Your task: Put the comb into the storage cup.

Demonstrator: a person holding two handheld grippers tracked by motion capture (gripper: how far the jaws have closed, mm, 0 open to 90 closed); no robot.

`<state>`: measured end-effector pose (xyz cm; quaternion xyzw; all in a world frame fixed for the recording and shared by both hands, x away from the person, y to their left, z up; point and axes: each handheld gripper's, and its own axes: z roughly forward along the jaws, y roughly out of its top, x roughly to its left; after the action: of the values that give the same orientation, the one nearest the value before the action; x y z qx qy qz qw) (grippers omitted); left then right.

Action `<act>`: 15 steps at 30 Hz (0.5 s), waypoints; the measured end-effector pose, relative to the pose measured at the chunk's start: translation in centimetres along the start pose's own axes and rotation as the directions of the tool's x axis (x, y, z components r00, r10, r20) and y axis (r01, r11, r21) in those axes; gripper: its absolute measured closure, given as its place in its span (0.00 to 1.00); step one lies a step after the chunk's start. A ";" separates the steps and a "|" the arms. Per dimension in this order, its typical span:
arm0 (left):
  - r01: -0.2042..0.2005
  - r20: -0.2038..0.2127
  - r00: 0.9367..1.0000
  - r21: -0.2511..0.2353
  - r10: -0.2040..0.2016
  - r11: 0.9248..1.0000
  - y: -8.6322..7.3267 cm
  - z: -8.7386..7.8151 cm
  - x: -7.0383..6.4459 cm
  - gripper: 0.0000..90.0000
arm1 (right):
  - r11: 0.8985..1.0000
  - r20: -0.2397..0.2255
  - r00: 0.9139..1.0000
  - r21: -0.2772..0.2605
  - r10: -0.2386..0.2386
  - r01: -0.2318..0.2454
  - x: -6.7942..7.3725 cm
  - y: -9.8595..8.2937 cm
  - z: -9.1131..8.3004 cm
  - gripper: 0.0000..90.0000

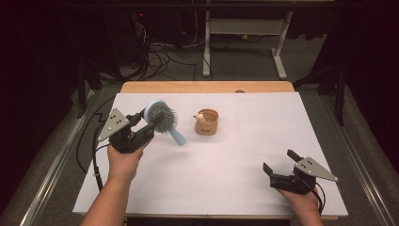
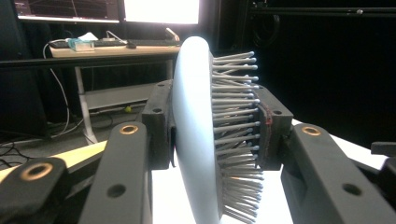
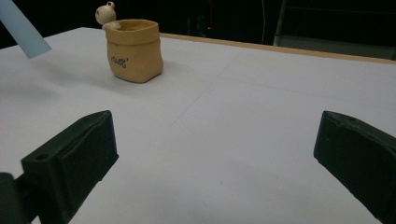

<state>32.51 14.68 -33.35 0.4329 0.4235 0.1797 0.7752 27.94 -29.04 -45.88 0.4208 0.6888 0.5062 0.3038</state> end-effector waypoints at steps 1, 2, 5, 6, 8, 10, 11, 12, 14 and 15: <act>-0.001 0.003 1.000 0.001 0.001 1.000 0.0 0.2 -0.1 0.64 | 1.000 0.003 1.000 -0.002 0.004 -0.004 0.0 0.0 -0.1 0.00; -0.002 0.003 1.000 0.001 0.002 1.000 0.0 0.4 -0.2 0.64 | 1.000 0.002 1.000 -0.006 0.005 -0.005 -0.1 0.0 -0.3 0.00; 0.007 0.007 1.000 0.005 -0.007 1.000 -0.1 1.0 -0.4 0.65 | 1.000 0.005 1.000 -0.015 0.009 -0.008 -0.3 -0.1 -0.6 0.00; 0.008 0.006 1.000 0.009 -0.008 1.000 -0.1 1.2 -0.4 0.64 | 1.000 0.006 1.000 -0.017 0.010 -0.010 -0.3 -0.1 -0.6 0.00; 0.008 0.008 1.000 0.012 -0.008 1.000 -0.3 1.6 -0.5 0.64 | 1.000 0.004 1.000 -0.017 0.014 -0.014 -0.4 -0.1 -0.7 0.00; 0.003 0.014 1.000 0.014 -0.003 1.000 -0.4 1.9 -0.6 0.65 | 1.000 0.005 1.000 -0.020 0.017 -0.017 -0.5 0.0 -0.7 0.00; 0.001 0.017 1.000 0.013 -0.001 1.000 -0.5 2.0 -0.7 0.65 | 1.000 0.004 1.000 -0.022 0.016 -0.016 -0.4 0.1 -0.7 0.00; 0.002 0.018 1.000 0.011 -0.003 1.000 -0.6 2.2 -0.8 0.65 | 0.999 0.003 1.000 -0.028 0.016 -0.016 -0.4 0.1 -0.7 0.00; 0.010 0.022 1.000 0.010 -0.010 1.000 -0.8 2.5 -0.8 0.65 | 1.000 0.001 1.000 -0.028 0.011 -0.011 -0.3 0.1 -0.7 0.00; 0.011 0.022 1.000 0.012 -0.011 1.000 -0.8 2.6 -0.9 0.65 | 1.000 0.001 1.000 -0.028 0.012 -0.012 -0.3 0.1 -0.7 0.00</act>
<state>34.04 12.33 -32.90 0.4371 0.4184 0.1682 0.7782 27.53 -29.63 -45.55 0.4210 0.6789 0.5174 0.3068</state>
